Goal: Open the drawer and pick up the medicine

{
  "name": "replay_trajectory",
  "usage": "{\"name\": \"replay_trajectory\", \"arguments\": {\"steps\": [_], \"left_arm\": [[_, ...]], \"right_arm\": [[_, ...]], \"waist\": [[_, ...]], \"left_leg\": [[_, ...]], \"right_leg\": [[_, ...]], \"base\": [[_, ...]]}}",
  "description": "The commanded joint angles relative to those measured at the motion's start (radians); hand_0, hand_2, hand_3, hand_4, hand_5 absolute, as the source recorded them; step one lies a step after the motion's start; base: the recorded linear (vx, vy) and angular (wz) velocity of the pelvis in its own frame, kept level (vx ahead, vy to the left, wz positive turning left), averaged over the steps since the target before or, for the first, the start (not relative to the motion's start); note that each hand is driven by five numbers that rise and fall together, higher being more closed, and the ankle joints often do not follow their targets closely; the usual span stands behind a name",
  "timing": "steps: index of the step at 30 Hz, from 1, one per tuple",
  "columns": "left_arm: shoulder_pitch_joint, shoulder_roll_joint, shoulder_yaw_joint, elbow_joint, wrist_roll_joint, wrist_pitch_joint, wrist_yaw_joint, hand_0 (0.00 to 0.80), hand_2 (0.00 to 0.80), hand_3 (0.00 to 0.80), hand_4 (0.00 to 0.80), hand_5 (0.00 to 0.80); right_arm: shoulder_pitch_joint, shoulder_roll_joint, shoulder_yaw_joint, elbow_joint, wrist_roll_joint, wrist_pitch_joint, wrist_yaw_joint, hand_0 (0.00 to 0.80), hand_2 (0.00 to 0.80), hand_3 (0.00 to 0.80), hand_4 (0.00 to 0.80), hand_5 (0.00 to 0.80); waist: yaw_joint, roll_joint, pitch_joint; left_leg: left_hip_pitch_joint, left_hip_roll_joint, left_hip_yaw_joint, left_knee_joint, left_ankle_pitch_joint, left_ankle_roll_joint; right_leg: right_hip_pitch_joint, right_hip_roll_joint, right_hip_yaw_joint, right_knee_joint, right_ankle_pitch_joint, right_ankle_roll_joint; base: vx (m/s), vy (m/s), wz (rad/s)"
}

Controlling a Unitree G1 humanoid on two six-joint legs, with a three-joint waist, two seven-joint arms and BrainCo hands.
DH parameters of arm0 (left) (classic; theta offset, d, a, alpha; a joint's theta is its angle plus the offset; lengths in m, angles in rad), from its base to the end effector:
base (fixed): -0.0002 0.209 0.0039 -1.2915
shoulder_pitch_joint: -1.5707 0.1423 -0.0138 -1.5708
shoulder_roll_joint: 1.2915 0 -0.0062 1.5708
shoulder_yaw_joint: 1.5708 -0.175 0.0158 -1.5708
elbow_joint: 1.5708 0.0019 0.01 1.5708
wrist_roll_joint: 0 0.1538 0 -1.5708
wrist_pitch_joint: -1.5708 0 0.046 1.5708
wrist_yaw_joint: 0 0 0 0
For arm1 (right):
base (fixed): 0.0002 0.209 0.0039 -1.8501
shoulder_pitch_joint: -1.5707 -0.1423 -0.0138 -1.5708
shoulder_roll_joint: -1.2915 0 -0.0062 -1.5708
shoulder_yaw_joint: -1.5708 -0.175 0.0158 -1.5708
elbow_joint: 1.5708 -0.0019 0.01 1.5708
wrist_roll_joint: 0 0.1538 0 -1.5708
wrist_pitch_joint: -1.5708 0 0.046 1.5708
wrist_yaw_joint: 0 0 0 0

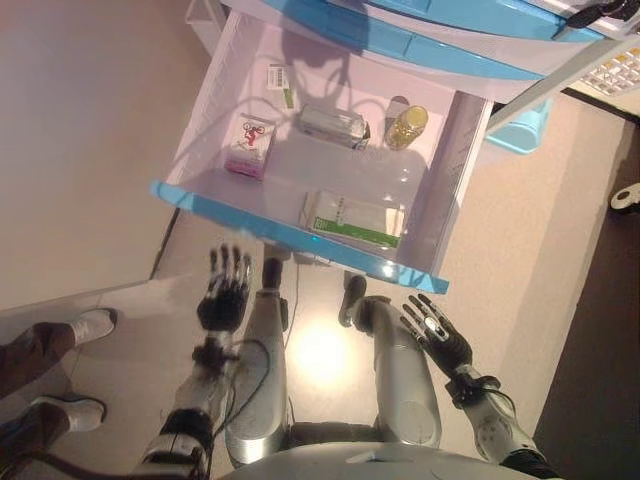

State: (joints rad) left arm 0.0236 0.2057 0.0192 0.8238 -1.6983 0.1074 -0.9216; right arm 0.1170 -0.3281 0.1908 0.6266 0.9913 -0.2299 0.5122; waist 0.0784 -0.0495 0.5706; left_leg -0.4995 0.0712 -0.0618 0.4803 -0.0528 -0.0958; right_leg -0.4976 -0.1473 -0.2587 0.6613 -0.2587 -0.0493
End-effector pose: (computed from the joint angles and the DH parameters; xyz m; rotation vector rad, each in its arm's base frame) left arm 0.1403 0.2143 -0.0879 -1.5263 -0.1013 -0.0350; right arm 0.1397 -0.2251 -0.0669 0.6382 0.3406 0.1247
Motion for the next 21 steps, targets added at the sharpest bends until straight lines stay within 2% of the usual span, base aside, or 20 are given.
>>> {"name": "replay_trajectory", "arguments": {"steps": [1, 3, 4, 5, 6, 10, 12, 15, 18, 19, 21], "left_arm": [[0.198, -0.042, -0.039, -0.009, 0.026, 0.049, 0.076, 0.8, 0.8, 0.8, 0.8, 0.8], [0.21, -0.042, -0.032, 0.003, 0.051, 0.064, 0.121, 0.8, 0.8, 0.8, 0.8, 0.8], [0.215, -0.038, -0.03, 0.005, 0.055, 0.074, 0.148, 0.612, 0.612, 0.612, 0.612, 0.612], [0.22, -0.036, -0.023, 0.008, 0.079, 0.088, 0.174, 0.21, 0.21, 0.21, 0.21, 0.21], [0.224, -0.033, -0.019, 0.009, 0.099, 0.094, 0.191, 0.0, 0.0, 0.0, 0.0, 0.0], [0.251, -0.013, -0.006, 0.008, 0.179, 0.094, 0.334, 0.0, 0.0, 0.0, 0.0, 0.0], [0.256, 0.012, 0.023, 0.021, 0.217, 0.089, 0.389, 0.0, 0.0, 0.0, 0.0, 0.0], [0.249, 0.042, 0.054, 0.017, 0.241, 0.064, 0.416, 0.0, 0.0, 0.0, 0.0, 0.0], [0.245, 0.081, 0.079, 0.005, 0.286, 0.062, 0.454, 0.0, 0.0, 0.0, 0.0, 0.0], [0.243, 0.092, 0.084, 0.0, 0.293, 0.054, 0.455, 0.0, 0.0, 0.0, 0.0, 0.0], [0.249, 0.112, 0.093, -0.017, 0.298, 0.046, 0.467, 0.0, 0.0, 0.0, 0.0, 0.0]], "right_arm": [[0.119, 0.029, -0.032, -0.042, -0.003, -0.042, 0.006, 0.0, 0.0, 0.0, 0.0, 0.0], [0.119, 0.021, -0.045, -0.025, -0.035, -0.075, -0.041, 0.0, 0.0, 0.0, 0.0, 0.0], [0.117, 0.016, -0.055, -0.015, -0.063, -0.088, -0.085, 0.0, 0.0, 0.0, 0.0, 0.0], [0.115, 0.007, -0.062, -0.007, -0.099, -0.113, -0.133, 0.0, 0.0, 0.0, 0.0, 0.0], [0.117, 0.001, -0.067, -0.01, -0.104, -0.119, -0.148, 0.0, 0.0, 0.0, 0.0, 0.0], [0.133, -0.032, -0.105, -0.043, -0.185, -0.114, -0.33, 0.0, 0.0, 0.0, 0.0, 0.0], [0.131, -0.06, -0.142, -0.033, -0.194, -0.07, -0.435, 0.0, 0.0, 0.0, 0.0, 0.0], [0.129, -0.062, -0.186, 0.015, -0.172, -0.012, -0.511, 0.0, 0.0, 0.0, 0.0, 0.0], [0.128, -0.058, -0.253, 0.088, -0.076, 0.081, -0.574, 0.0, 0.0, 0.0, 0.0, 0.0], [0.128, -0.058, -0.278, 0.1, -0.044, 0.086, -0.594, 0.0, 0.0, 0.0, 0.0, 0.0], [0.137, -0.064, -0.329, 0.087, 0.006, 0.049, -0.64, 0.0, 0.0, 0.0, 0.0, 0.0]], "waist": [[0.016, 0.021, -0.051], [0.018, 0.023, -0.051], [0.02, 0.025, -0.051], [0.021, 0.026, -0.051], [0.021, 0.026, -0.051], [0.02, 0.02, -0.051], [0.015, 0.012, -0.051], [0.014, -0.007, -0.051], [0.015, -0.029, -0.051], [0.015, -0.034, -0.051], [0.013, -0.044, -0.051]], "left_leg": [[0.036, -0.065, 0.08, -0.051, 0.006, 0.123], [0.039, -0.065, 0.082, -0.051, 0.006, 0.122], [0.042, -0.066, 0.082, -0.051, 0.007, 0.123], [0.047, -0.067, 0.081, -0.054, 0.007, 0.123], [0.051, -0.068, 0.081, -0.057, 0.007, 0.124], [0.077, -0.066, 0.085, -0.064, 0.005, 0.127], [0.102, -0.056, 0.091, -0.074, 0.001, 0.132], [0.129, -0.039, 0.101, -0.084, -0.003, 0.132], [0.156, -0.024, 0.106, -0.094, -0.01, 0.134], [0.163, -0.02, 0.107, -0.096, -0.013, 0.135], [0.177, -0.014, 0.108, -0.101, -0.019, 0.136]], "right_leg": [[0.008, 0.007, 0.006, 0.079, 0.026, 0.038], [0.012, 0.005, 0.004, 0.077, 0.028, 0.039], [0.015, 0.003, 0.004, 0.074, 0.032, 0.041], [0.019, 0.003, 0.005, 0.07, 0.035, 0.043], [0.023, 0.002, 0.005, 0.067, 0.04, 0.046], [0.042, -0.005, 0.009, 0.055, 0.069, 0.065], [0.054, -0.011, 0.015, 0.051, 0.099, 0.086], [0.083, -0.013, 0.015, 0.028, 0.131, 0.109], [0.115, -0.011, 0.018, -0.007, 0.166, 0.133], [0.124, -0.011, 0.019, -0.015, 0.178, 0.14], [0.143, -0.009, 0.024, -0.036, 0.198, 0.152]], "base": [[0.001, 0.006, 0.1], [0.009, 0.009, 0.07], [0.02, 0.009, 0.05], [0.024, 0.009, 0.1], [0.032, 0.008, 0.14], [0.043, 0.001, 0.06], [0.071, -0.019, 0.01], [0.071, -0.076, -0.02], [0.066, -0.099, -0.01], [0.068, -0.078, 0.0], [0.061, -0.059, -0.05]]}}
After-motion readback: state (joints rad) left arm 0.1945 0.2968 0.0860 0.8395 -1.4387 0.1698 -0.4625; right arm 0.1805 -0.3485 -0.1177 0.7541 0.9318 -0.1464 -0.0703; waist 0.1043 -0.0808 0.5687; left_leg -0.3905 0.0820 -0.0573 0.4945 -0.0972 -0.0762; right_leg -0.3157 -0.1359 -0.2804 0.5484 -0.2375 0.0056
